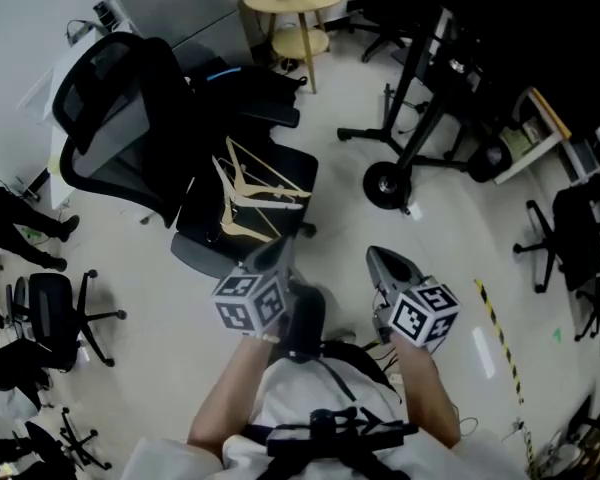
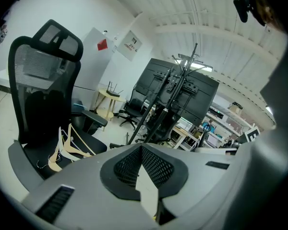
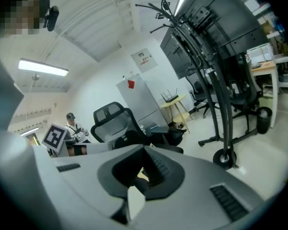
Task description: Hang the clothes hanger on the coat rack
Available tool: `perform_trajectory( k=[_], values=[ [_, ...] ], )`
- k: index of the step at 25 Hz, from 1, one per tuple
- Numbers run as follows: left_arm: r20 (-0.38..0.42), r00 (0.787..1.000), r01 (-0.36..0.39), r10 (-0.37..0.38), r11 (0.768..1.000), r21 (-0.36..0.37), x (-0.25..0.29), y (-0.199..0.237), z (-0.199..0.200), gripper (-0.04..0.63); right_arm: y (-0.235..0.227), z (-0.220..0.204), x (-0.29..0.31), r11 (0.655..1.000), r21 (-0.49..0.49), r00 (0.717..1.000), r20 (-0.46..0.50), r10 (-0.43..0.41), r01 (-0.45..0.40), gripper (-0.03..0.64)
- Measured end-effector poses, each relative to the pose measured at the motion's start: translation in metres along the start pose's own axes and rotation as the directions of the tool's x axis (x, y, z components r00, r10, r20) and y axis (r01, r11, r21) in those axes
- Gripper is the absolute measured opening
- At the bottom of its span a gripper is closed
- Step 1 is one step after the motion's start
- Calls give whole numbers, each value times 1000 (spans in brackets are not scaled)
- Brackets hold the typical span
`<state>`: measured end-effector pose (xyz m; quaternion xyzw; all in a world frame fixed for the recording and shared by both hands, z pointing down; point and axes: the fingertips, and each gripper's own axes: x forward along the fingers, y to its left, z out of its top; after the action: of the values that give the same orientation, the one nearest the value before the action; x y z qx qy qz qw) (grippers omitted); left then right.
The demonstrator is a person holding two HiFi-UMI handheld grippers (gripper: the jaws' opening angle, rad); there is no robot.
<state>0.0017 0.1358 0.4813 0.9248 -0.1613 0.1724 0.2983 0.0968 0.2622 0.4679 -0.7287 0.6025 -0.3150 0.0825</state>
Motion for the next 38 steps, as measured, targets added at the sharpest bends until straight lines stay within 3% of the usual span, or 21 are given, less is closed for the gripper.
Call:
perform_trajectory(
  k=[5,13,17,23,25,28,33,38],
  values=[
    [13,1000,-25,26,998,-65,21,44,18,-11,23,9,84,993,-60,990,-102,92,-99,11],
    [24,992,-119,124,981,-154,44,126,37,-11,46,7,205,965,-118,941,-279,194,-234,18],
    [17,987,-152,159,969,-195,55,158,36,-11,46,1,251,956,-137,916,-347,200,-261,21],
    [-16,983,-182,183,957,-226,69,196,25,-11,33,-33,316,938,-230,872,-472,127,-261,47],
    [-26,979,-202,202,946,-252,76,211,18,-11,23,-49,336,932,-244,843,-528,103,-267,142],
    [-41,970,-241,239,927,-288,89,234,6,-11,5,-71,366,914,-291,804,-591,60,-283,197],
    [-48,947,-314,317,886,-341,112,271,-16,-11,-21,-109,416,843,-401,742,-671,-3,-359,201],
    [-64,920,-376,388,821,-429,135,304,-37,-11,-34,-145,459,776,-439,679,-734,-18,-453,201]
  ],
)
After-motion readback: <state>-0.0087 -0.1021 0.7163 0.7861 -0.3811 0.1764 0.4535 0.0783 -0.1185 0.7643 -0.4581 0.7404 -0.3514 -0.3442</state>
